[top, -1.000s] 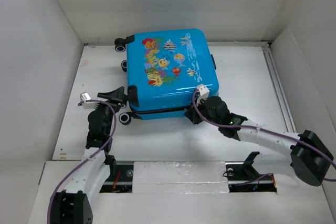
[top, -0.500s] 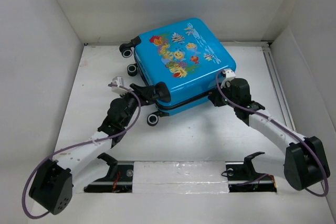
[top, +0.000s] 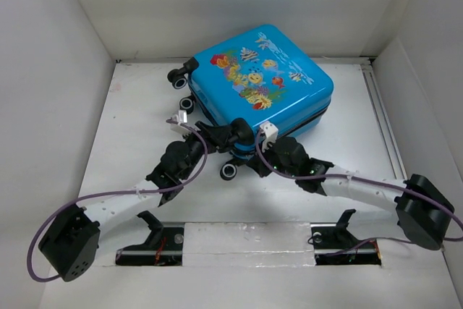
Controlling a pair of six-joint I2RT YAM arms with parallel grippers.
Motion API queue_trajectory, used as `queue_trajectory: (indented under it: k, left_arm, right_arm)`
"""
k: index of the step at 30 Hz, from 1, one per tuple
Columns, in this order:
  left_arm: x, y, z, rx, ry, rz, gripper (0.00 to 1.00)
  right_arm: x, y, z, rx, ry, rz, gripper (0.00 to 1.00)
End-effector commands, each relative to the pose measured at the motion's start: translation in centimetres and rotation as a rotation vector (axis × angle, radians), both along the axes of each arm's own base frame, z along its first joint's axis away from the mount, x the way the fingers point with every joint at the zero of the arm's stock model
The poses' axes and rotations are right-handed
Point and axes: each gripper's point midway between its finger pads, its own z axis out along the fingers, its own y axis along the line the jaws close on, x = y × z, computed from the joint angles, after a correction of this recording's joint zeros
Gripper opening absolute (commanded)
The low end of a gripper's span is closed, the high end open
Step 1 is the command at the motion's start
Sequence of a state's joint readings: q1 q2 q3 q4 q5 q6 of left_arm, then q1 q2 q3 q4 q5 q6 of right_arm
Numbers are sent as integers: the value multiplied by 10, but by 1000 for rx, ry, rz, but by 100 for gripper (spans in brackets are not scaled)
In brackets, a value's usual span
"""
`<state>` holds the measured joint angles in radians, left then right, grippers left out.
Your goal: Pack the luggage
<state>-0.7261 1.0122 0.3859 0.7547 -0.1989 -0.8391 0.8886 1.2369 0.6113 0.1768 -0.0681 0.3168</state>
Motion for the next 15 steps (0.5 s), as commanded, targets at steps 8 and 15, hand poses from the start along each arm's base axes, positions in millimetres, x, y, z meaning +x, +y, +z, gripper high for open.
queue_trajectory:
  k: [8, 15]
  left_arm:
    - [-63, -92, 51, -115, -25, -315, 0]
    - [-29, -50, 61, -18, -78, -96, 87]
  right_arm:
    - [8, 46, 75, 338, -139, -85, 0]
    - [8, 17, 64, 347, -122, -182, 0]
